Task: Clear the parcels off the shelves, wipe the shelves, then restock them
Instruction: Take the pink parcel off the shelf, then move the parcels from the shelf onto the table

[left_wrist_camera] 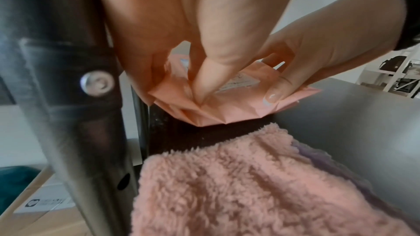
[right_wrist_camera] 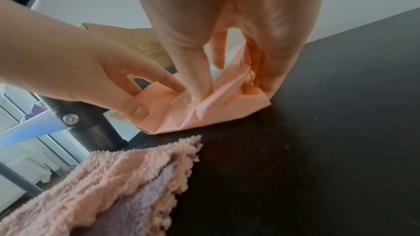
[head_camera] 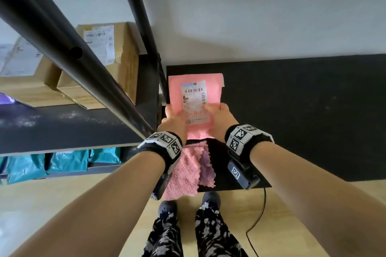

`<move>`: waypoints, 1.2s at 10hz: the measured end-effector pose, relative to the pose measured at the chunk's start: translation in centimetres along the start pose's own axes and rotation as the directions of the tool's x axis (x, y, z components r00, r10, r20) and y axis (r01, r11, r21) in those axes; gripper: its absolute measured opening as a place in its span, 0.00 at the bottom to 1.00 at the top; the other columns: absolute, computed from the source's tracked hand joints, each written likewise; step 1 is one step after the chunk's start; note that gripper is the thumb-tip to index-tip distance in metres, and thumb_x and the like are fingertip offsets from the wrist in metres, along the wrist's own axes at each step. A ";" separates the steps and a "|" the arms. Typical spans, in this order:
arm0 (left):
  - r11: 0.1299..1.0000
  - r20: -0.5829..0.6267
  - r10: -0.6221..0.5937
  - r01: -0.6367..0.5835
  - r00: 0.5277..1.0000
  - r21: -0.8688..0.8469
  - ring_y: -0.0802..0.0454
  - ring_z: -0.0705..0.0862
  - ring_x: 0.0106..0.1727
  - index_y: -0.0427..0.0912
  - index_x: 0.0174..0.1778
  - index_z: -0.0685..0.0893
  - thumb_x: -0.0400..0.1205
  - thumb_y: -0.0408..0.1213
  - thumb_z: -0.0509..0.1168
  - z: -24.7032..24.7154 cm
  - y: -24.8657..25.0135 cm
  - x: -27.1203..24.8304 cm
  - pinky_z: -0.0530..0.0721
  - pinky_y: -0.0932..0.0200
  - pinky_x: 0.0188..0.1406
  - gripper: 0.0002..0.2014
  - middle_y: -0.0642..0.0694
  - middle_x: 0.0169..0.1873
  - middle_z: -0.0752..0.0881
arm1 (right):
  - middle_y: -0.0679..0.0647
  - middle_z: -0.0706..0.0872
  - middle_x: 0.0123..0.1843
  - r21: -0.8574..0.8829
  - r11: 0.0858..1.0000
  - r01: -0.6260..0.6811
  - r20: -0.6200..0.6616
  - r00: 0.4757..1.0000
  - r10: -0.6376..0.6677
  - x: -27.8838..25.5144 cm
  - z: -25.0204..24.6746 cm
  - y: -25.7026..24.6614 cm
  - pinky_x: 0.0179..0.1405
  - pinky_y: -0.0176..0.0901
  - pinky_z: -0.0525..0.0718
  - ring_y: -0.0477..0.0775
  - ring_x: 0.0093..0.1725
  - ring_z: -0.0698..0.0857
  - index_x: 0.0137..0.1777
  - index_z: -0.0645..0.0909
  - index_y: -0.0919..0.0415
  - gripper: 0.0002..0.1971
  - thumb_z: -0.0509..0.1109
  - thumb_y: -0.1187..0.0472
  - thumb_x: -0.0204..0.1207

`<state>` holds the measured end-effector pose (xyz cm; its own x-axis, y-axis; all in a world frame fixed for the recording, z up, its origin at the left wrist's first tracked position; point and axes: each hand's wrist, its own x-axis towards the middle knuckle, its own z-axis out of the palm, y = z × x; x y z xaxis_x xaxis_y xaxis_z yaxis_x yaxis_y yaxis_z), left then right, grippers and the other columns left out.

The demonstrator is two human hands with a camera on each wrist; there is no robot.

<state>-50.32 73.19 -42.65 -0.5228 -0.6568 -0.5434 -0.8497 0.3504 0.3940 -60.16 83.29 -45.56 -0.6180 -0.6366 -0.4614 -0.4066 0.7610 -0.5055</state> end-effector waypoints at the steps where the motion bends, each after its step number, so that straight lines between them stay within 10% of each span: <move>1: 0.981 -0.009 0.093 -0.090 0.996 0.174 0.35 0.80 0.61 0.52 0.76 0.60 0.84 0.41 0.56 0.6 -0.2 0.8 0.83 0.46 0.57 0.24 0.33 0.71 0.67 | 0.59 0.61 0.74 0.008 1.000 -0.001 0.015 1.000 0.001 -0.2 -0.3 0.1 0.67 0.51 0.77 0.63 0.68 0.73 0.80 0.59 0.48 0.37 0.71 0.62 0.73; 3: 0.859 -0.054 0.261 -0.206 0.964 0.469 0.42 0.80 0.58 0.57 0.81 0.50 0.84 0.47 0.51 -0.1 0.4 -0.8 0.84 0.49 0.50 0.28 0.45 0.74 0.66 | 0.61 0.54 0.76 -0.095 0.995 -0.025 -0.083 0.996 0.017 -2.2 -1.8 -1.0 0.65 0.51 0.75 0.66 0.72 0.65 0.72 0.69 0.48 0.26 0.67 0.60 0.73; 4: 0.867 -0.046 0.309 -0.261 0.950 0.425 0.34 0.70 0.71 0.44 0.77 0.65 0.81 0.32 0.60 -0.9 1.0 -2.7 0.78 0.46 0.64 0.27 0.37 0.77 0.56 | 0.62 0.51 0.79 -0.126 0.992 -0.029 -0.125 0.992 0.013 -3.8 -2.8 -1.8 0.67 0.54 0.73 0.66 0.76 0.60 0.74 0.68 0.49 0.28 0.67 0.60 0.74; 8: 0.755 -0.064 0.594 -0.529 0.802 0.387 0.39 0.75 0.66 0.40 0.72 0.69 0.78 0.25 0.59 -5.5 -2.3 -11.3 0.79 0.46 0.63 0.25 0.39 0.68 0.69 | 0.61 0.68 0.72 -0.139 0.989 -0.049 -0.376 0.927 -0.007 -13.8 -3.6 -7.4 0.66 0.54 0.74 0.63 0.70 0.69 0.74 0.70 0.55 0.25 0.66 0.64 0.76; 10: 0.727 -0.156 0.660 -0.574 0.734 0.376 0.38 0.82 0.58 0.40 0.60 0.76 0.77 0.28 0.60 -11.9 -8.7 -17.4 0.85 0.43 0.55 0.15 0.39 0.57 0.77 | 0.61 0.74 0.71 -0.163 0.985 0.060 -0.467 0.875 -0.131 -20.7 -1.5 -15.4 0.69 0.50 0.74 0.62 0.70 0.74 0.72 0.75 0.56 0.23 0.66 0.63 0.76; 12: 0.739 -0.370 0.667 -0.514 0.646 0.436 0.39 0.79 0.64 0.42 0.70 0.74 0.82 0.32 0.58 -21.6 -14.1 -22.3 0.80 0.46 0.62 0.19 0.39 0.66 0.76 | 0.59 0.79 0.68 -0.181 0.945 0.273 -0.550 0.768 -0.328 -26.1 -1.6 -26.4 0.65 0.46 0.75 0.59 0.66 0.79 0.68 0.78 0.58 0.18 0.67 0.64 0.78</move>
<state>-25.18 68.43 -20.10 -0.8798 -0.4375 0.1858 -0.3891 0.8874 0.2472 -34.36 79.99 -19.03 -0.7116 -0.6697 0.2124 -0.6750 0.5677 -0.4713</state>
